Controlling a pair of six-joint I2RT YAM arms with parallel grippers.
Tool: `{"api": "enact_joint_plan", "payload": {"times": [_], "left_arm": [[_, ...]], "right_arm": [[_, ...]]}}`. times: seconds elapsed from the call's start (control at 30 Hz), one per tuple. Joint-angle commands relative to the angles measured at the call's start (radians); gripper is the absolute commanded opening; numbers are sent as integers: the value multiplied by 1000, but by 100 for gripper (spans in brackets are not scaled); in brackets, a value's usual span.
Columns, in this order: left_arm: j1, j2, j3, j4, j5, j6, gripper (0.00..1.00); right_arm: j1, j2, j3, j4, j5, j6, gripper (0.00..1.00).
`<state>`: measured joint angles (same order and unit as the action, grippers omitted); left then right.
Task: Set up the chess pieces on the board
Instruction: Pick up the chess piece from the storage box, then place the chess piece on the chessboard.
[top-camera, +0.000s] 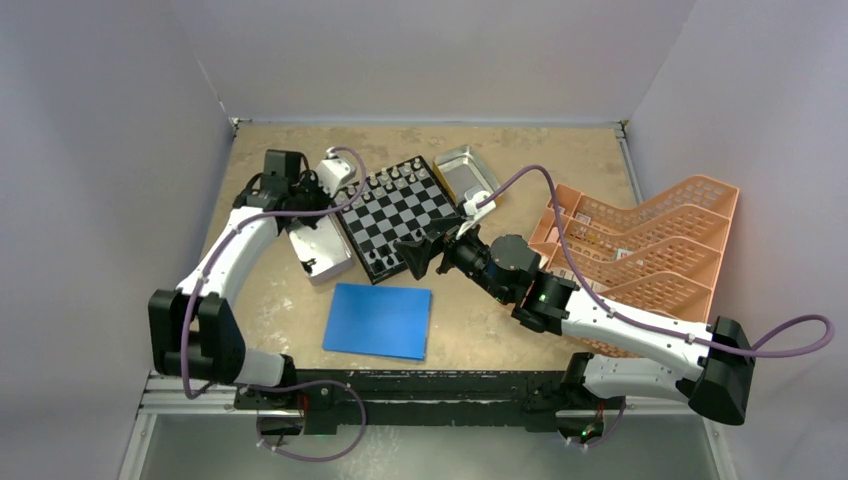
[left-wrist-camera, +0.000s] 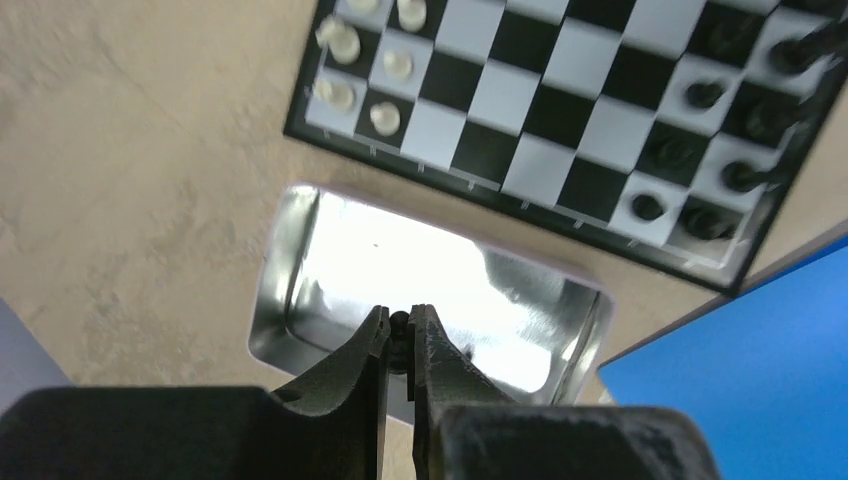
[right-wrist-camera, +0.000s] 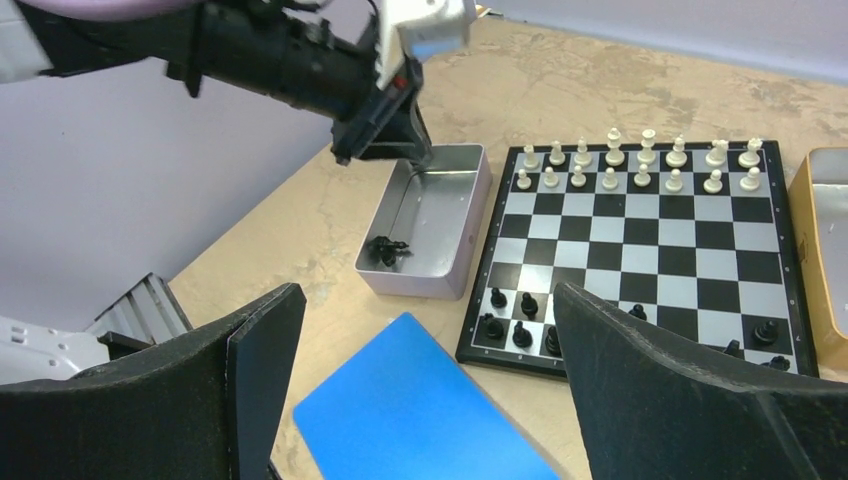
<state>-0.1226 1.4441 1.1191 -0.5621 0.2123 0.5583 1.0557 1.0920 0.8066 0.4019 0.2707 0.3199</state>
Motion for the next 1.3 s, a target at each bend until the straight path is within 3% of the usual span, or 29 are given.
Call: {"api": "enact_joint_plan", "payload": {"times": [0.0,0.33,0.6,0.83,1.07,1.27], "left_arm": [[5,-138,-6,133,223,-118,0],[5,-309,-125,499,531,-481,0],[-8,-164,-101,746,712,-616,0],[-182,33,-109,959,573,-652,0],[-305,233,-173,1301,443,-725,0],[-343,383,-145,1362,410,-708,0]], "right_arm": [[6,-9,15,34,17,-18,95],[6,31,29,27,49,4,95],[6,-51,47,-21,133,20,95],[6,-181,53,-29,207,24,95],[6,-273,52,-77,259,33,99],[6,-332,34,-79,272,14,99]]}}
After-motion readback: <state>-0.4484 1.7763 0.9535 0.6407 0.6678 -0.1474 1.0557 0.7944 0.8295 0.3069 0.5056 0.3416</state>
